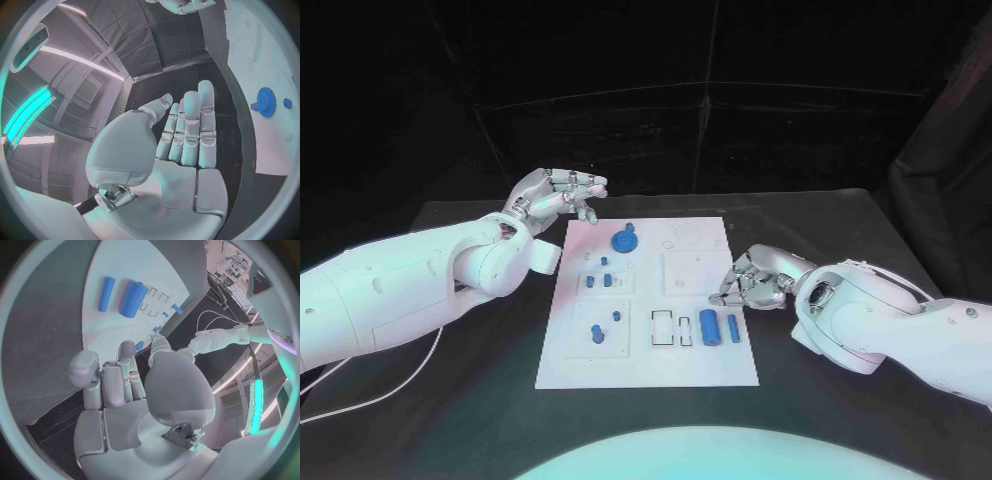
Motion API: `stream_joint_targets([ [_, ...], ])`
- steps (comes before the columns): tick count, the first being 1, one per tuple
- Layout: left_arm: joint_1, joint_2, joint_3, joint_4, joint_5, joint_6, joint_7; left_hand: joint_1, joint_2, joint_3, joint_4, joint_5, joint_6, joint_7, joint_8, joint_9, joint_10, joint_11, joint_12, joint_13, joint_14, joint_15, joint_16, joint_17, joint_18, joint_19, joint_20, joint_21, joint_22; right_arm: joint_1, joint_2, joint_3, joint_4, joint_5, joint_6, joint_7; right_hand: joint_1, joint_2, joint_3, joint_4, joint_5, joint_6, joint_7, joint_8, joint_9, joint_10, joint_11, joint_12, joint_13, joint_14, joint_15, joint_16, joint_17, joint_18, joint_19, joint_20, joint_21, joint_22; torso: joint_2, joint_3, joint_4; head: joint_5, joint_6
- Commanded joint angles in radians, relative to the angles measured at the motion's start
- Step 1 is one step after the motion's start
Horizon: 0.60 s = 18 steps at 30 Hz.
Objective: Assemble the parts on the task board
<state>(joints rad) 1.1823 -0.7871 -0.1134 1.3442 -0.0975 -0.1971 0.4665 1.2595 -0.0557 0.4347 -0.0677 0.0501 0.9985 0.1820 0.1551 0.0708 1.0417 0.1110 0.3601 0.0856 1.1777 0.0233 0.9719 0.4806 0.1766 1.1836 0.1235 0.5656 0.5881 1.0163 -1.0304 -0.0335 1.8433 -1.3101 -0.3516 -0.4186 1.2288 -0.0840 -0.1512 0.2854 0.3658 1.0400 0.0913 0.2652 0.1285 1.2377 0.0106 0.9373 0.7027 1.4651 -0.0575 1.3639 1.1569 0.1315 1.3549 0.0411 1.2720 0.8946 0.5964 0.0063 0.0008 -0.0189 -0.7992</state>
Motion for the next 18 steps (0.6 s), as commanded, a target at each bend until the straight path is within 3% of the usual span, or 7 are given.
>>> stream_joint_targets([
  [1, 0.0, -0.002, 0.0, 0.001, 0.003, 0.008, 0.011, 0.006, 0.0, 0.0, -0.004, -0.002, -0.006, 0.001, 0.004, -0.001, -0.007, -0.003, 0.005, 0.001, -0.006, 0.0, 0.003, -0.001, 0.005, 0.007, -0.002, -0.004, -0.001, -0.007, 0.011, 0.0, 0.002, -0.073, 0.057, -0.1, -0.006, -0.007, -0.01, 0.002, -0.008, -0.009, 0.0, 0.01, 0.004, -0.005, 0.0, 0.01, 0.014, 0.042, -0.006, 0.003, 0.002, -0.017, 0.006, 0.0, 0.004, 0.002, -0.001, -0.0011, 0.0005, -0.004, -0.004],
  [7, 0.0, -0.004, 0.0, 0.003, 0.003, 0.008, 0.012, 0.006, 0.0, 0.0, -0.004, -0.002, -0.006, 0.002, 0.004, -0.001, -0.007, -0.003, 0.006, 0.001, -0.006, 0.0, 0.003, -0.001, 0.005, 0.007, -0.002, -0.005, -0.002, -0.019, 0.036, 0.0, -0.005, -0.122, 0.105, -0.137, -0.014, -0.009, -0.023, 0.004, -0.023, -0.018, 0.0, 0.022, 0.011, -0.006, 0.001, 0.021, 0.036, 0.041, -0.006, 0.003, 0.001, -0.017, 0.006, 0.0, 0.005, 0.005, 0.001, -0.0013, -0.001, -0.005, -0.008],
  [18, -0.001, -0.008, 0.0, 0.005, 0.003, 0.008, 0.012, 0.006, 0.0, 0.0, -0.004, -0.002, -0.006, 0.002, 0.004, -0.001, -0.007, -0.003, 0.006, 0.001, -0.006, 0.0, 0.003, -0.001, 0.005, 0.007, -0.002, -0.005, -0.002, -0.038, 0.073, 0.0, -0.019, -0.166, 0.146, -0.157, -0.029, -0.007, -0.034, 0.006, -0.029, -0.019, -0.002, 0.039, 0.021, -0.004, -0.001, 0.033, 0.06, 0.041, -0.007, 0.003, 0.003, -0.018, 0.006, 0.0, 0.006, 0.009, 0.002, -0.0013, -0.0008, -0.006, -0.015],
])
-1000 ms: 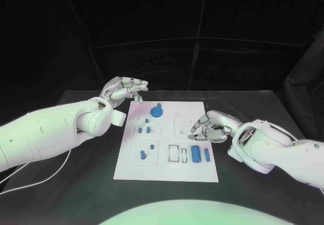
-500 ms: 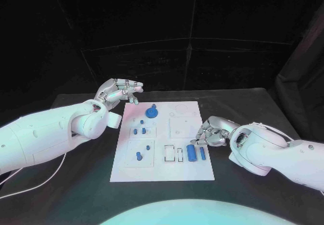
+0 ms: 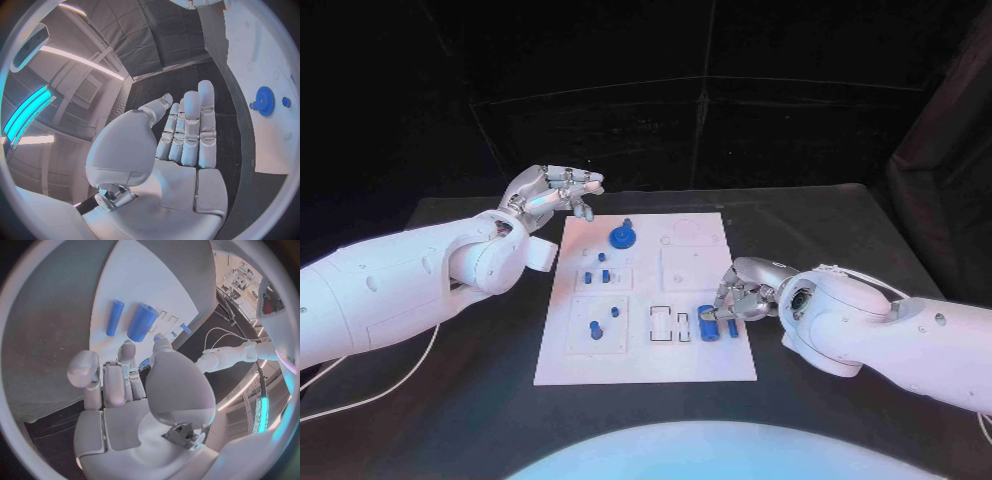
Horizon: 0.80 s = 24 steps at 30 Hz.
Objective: Assemble the parts on the task board
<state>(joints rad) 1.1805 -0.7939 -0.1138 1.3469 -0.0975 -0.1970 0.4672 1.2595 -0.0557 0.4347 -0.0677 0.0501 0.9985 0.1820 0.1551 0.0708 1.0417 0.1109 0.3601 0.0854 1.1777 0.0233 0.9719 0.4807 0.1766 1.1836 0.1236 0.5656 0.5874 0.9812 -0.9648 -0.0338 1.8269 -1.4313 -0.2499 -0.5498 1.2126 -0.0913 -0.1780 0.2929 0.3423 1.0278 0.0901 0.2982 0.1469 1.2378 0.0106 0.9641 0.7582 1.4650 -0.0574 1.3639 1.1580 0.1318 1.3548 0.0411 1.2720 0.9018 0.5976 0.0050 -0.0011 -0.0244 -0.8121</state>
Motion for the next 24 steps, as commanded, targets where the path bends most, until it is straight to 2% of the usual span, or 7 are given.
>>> stream_joint_targets([
  [1, 0.001, -0.001, 0.001, 0.002, 0.003, 0.008, 0.011, 0.006, 0.0, 0.0, -0.004, -0.002, -0.006, 0.002, 0.004, -0.001, -0.007, -0.003, 0.006, 0.001, -0.006, 0.0, 0.003, -0.001, 0.005, 0.007, -0.002, -0.005, -0.001, -0.004, 0.01, 0.0, -0.004, -0.046, 0.048, -0.027, -0.016, 0.0, -0.009, -0.001, -0.006, -0.007, -0.001, 0.009, 0.004, -0.003, -0.001, 0.008, 0.008, 0.041, -0.007, 0.004, 0.002, -0.018, 0.006, 0.0, 0.006, 0.002, 0.001, -0.0001, 0.0017, 0.0, -0.003],
  [15, 0.001, -0.004, 0.001, 0.004, 0.003, 0.012, 0.005, 0.006, 0.0, 0.0, -0.004, -0.002, -0.006, 0.002, 0.004, -0.001, -0.007, -0.003, 0.006, 0.001, -0.006, 0.0, 0.003, -0.001, 0.005, 0.007, -0.002, -0.005, -0.001, -0.025, 0.05, 0.0, -0.045, -0.09, 0.096, -0.054, -0.037, 0.004, -0.015, -0.001, -0.01, -0.008, -0.004, 0.027, 0.016, 0.003, -0.004, 0.025, 0.038, 0.041, -0.008, 0.005, 0.003, -0.019, 0.007, 0.0, 0.01, 0.009, 0.002, 0.0, 0.0023, 0.002, -0.01],
  [18, 0.001, -0.004, 0.001, 0.004, 0.003, 0.016, 0.0, 0.006, -0.001, 0.0, -0.004, -0.002, -0.006, 0.002, 0.005, -0.001, -0.008, -0.003, 0.007, 0.001, -0.007, 0.0, 0.004, -0.002, 0.005, 0.007, -0.002, -0.005, -0.001, -0.034, 0.058, 0.0, -0.052, -0.097, 0.098, -0.055, -0.028, 0.012, -0.011, -0.005, -0.008, -0.009, -0.005, 0.034, 0.021, 0.004, -0.005, 0.028, 0.047, 0.041, -0.009, 0.005, 0.005, -0.019, 0.007, -0.001, 0.011, 0.011, 0.002, 0.0, 0.0036, 0.003, -0.013],
  [24, 0.001, -0.005, 0.001, 0.004, 0.003, 0.019, -0.004, 0.005, -0.002, -0.002, -0.004, -0.002, -0.007, 0.002, 0.005, -0.001, -0.009, -0.002, 0.007, 0.001, -0.007, 0.0, 0.004, -0.002, 0.005, 0.007, -0.002, -0.006, -0.002, -0.042, 0.067, 0.0, -0.057, -0.098, 0.089, -0.055, -0.003, 0.03, -0.006, -0.01, 0.007, -0.014, -0.007, 0.047, 0.03, 0.005, -0.006, 0.033, 0.062, 0.041, -0.011, 0.006, 0.006, -0.019, 0.006, -0.001, 0.011, 0.012, 0.001, -0.0001, 0.0022, 0.006, -0.013],
])
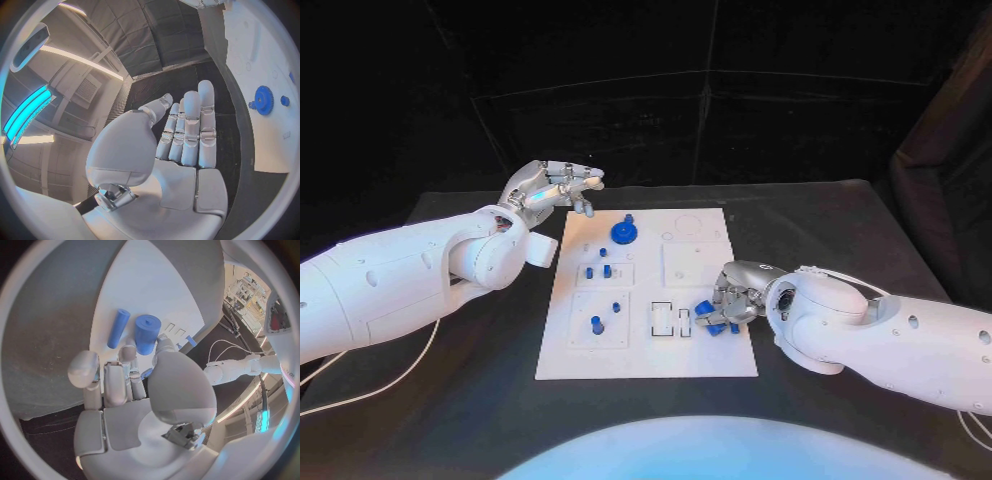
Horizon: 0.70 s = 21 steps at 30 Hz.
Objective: Assemble the parts on the task board
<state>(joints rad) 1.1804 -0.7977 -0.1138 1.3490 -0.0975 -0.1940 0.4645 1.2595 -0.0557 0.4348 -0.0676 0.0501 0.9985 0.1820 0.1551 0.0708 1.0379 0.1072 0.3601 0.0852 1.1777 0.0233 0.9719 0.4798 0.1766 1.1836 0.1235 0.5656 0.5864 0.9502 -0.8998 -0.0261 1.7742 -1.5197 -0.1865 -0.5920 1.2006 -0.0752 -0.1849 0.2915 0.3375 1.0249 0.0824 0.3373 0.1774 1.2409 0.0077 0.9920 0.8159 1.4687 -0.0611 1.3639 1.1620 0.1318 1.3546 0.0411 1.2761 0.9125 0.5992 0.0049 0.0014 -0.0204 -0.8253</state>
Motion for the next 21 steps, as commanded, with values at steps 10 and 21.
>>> stream_joint_targets([
  [10, 0.001, -0.003, 0.001, 0.003, 0.003, 0.019, -0.004, 0.004, -0.003, -0.002, -0.004, -0.002, -0.008, 0.003, 0.005, -0.002, -0.006, 0.002, 0.007, 0.001, -0.007, 0.0, 0.004, -0.002, 0.005, 0.007, -0.002, -0.006, -0.001, -0.014, -0.033, -0.007, 0.046, 0.072, -0.14, 0.024, 0.052, 0.063, 0.011, -0.016, 0.079, -0.003, -0.006, 0.032, 0.018, 0.029, -0.01, 0.038, 0.062, 0.042, -0.012, 0.018, 0.023, -0.022, 0.015, -0.006, 0.019, 0.023, -0.001, 0.0002, -0.0022, -0.003, 0.004],
  [21, 0.001, 0.0, 0.001, 0.003, 0.003, 0.02, -0.005, 0.004, -0.003, -0.002, -0.004, -0.002, -0.008, 0.003, 0.005, -0.002, -0.006, 0.002, 0.007, 0.001, -0.007, 0.0, 0.004, -0.002, 0.005, 0.007, -0.002, -0.006, -0.001, -0.013, -0.044, -0.006, 0.099, 0.151, -0.273, 0.077, 0.052, 0.083, 0.004, -0.008, 0.103, 0.006, -0.011, 0.036, 0.029, 0.042, -0.015, 0.042, 0.078, 0.046, -0.017, 0.032, 0.046, -0.026, 0.024, -0.012, 0.031, 0.045, -0.002, -0.0014, 0.0028, -0.003, 0.008],
])
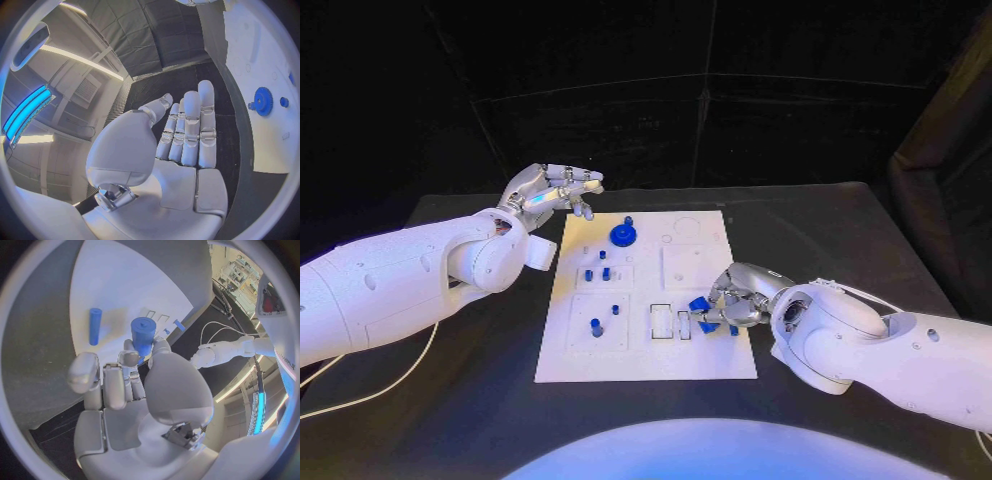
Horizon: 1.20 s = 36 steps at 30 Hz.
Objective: Assemble the parts on the task board
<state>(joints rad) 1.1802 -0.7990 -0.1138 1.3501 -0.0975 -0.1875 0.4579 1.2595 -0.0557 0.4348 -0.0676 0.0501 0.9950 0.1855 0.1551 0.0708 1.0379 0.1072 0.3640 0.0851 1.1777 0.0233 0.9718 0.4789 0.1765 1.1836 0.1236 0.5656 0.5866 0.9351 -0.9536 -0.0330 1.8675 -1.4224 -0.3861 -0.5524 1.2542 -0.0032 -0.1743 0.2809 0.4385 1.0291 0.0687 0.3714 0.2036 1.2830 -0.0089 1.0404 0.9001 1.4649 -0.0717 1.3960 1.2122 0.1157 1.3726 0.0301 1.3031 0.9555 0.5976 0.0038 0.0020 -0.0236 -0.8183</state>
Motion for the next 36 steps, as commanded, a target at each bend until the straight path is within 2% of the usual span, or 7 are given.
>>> stream_joint_targets([
  [1, 0.001, 0.002, 0.001, 0.001, 0.003, 0.013, 0.001, 0.004, -0.003, -0.002, -0.004, -0.002, -0.005, -0.001, 0.005, -0.002, -0.006, 0.002, 0.003, 0.001, -0.007, 0.0, 0.004, -0.001, 0.005, 0.007, -0.002, -0.006, -0.001, 0.002, 0.02, 0.001, 0.003, 0.061, -0.069, 0.038, -0.002, 0.011, -0.007, 0.002, 0.002, 0.002, 0.003, 0.002, 0.002, 0.0, 0.001, -0.007, -0.007, 0.05, -0.006, -0.001, -0.004, -0.01, 0.006, -0.001, 0.004, 0.003, 0.0, 0.0002, 0.0019, 0.002, 0.001],
  [8, 0.001, 0.004, 0.001, 0.004, 0.003, 0.015, 0.001, 0.004, -0.003, -0.002, -0.004, -0.002, -0.005, -0.001, 0.005, -0.002, -0.006, 0.002, 0.003, 0.001, -0.007, 0.0, 0.004, -0.001, 0.005, 0.007, -0.002, -0.006, -0.001, 0.002, 0.078, 0.001, -0.019, 0.08, -0.022, 0.024, -0.007, 0.019, -0.008, 0.005, -0.001, 0.004, 0.002, 0.002, 0.005, 0.002, 0.001, -0.007, -0.003, 0.049, -0.006, 0.0, -0.004, -0.01, 0.006, -0.001, 0.005, 0.003, 0.003, -0.001, 0.0048, 0.004, 0.001],
  [13, 0.002, 0.005, 0.001, 0.005, 0.003, 0.017, -0.002, 0.004, -0.003, -0.002, -0.004, -0.002, -0.005, -0.001, 0.005, -0.002, -0.006, 0.002, 0.003, 0.001, -0.007, 0.0, 0.004, -0.001, 0.005, 0.007, -0.002, -0.006, -0.001, 0.002, 0.114, 0.001, -0.037, 0.086, 0.043, -0.019, -0.053, 0.039, -0.032, 0.009, -0.041, 0.022, -0.006, 0.013, 0.018, 0.011, -0.004, -0.006, 0.01, 0.048, -0.01, -0.001, -0.005, -0.009, 0.006, -0.003, 0.003, 0.001, 0.004, -0.0016, 0.0056, 0.008, -0.003],
  [24, 0.002, 0.007, 0.001, 0.004, 0.003, 0.024, -0.009, 0.004, -0.003, -0.003, -0.005, -0.002, -0.007, 0.0, 0.005, -0.002, -0.008, 0.002, 0.004, 0.001, -0.008, 0.001, 0.004, -0.002, 0.005, 0.007, -0.002, -0.007, -0.002, 0.002, 0.157, 0.001, -0.064, 0.076, 0.079, -0.075, -0.086, 0.06, -0.055, 0.008, -0.079, 0.036, -0.014, 0.025, 0.035, 0.033, -0.011, 0.013, 0.047, 0.05, -0.016, 0.007, 0.012, -0.011, 0.01, -0.008, 0.007, 0.009, 0.005, -0.0001, 0.0046, 0.01, -0.009],
  [28, 0.002, 0.008, 0.001, 0.003, 0.003, 0.025, -0.011, 0.004, -0.003, -0.003, -0.005, -0.002, -0.007, 0.0, 0.005, -0.002, -0.008, 0.002, 0.004, 0.001, -0.008, 0.001, 0.004, -0.002, 0.005, 0.007, -0.002, -0.007, -0.002, 0.002, 0.164, 0.001, -0.068, 0.058, 0.067, -0.082, -0.112, 0.054, -0.082, 0.009, -0.164, 0.029, -0.013, 0.025, 0.042, 0.025, -0.01, -0.005, 0.038, 0.048, -0.016, 0.002, 0.005, -0.011, 0.009, -0.009, 0.005, 0.008, 0.004, 0.0, 0.0055, 0.01, -0.01],
  [32, 0.002, 0.008, 0.001, 0.002, 0.003, 0.026, -0.011, 0.004, -0.003, -0.003, -0.005, -0.002, -0.007, 0.0, 0.005, -0.002, -0.008, 0.002, 0.004, 0.001, -0.008, 0.001, 0.004, -0.002, 0.005, 0.007, -0.002, -0.007, -0.002, 0.002, 0.169, 0.001, -0.072, 0.035, 0.042, -0.084, -0.165, 0.016, -0.114, 0.011, -0.303, 0.011, -0.006, 0.02, 0.049, -0.007, -0.004, -0.064, -0.013, 0.041, -0.011, -0.014, -0.02, -0.009, 0.002, -0.006, -0.004, -0.005, 0.004, 0.0001, 0.0048, 0.009, -0.01],
  [36, 0.002, 0.008, 0.001, 0.002, 0.003, 0.026, -0.012, 0.004, -0.003, -0.003, -0.005, -0.002, -0.007, 0.0, 0.005, -0.002, -0.008, 0.002, 0.004, 0.001, -0.008, 0.001, 0.004, -0.002, 0.005, 0.007, -0.002, -0.007, -0.002, 0.002, 0.169, 0.001, -0.074, 0.016, 0.022, -0.085, -0.243, -0.09, -0.028, 0.015, -0.371, -0.012, 0.003, 0.019, 0.059, -0.047, 0.002, -0.142, -0.08, 0.037, -0.004, -0.03, -0.038, -0.006, -0.007, 0.001, -0.016, -0.021, 0.004, 0.0003, 0.0045, 0.009, -0.01],
])
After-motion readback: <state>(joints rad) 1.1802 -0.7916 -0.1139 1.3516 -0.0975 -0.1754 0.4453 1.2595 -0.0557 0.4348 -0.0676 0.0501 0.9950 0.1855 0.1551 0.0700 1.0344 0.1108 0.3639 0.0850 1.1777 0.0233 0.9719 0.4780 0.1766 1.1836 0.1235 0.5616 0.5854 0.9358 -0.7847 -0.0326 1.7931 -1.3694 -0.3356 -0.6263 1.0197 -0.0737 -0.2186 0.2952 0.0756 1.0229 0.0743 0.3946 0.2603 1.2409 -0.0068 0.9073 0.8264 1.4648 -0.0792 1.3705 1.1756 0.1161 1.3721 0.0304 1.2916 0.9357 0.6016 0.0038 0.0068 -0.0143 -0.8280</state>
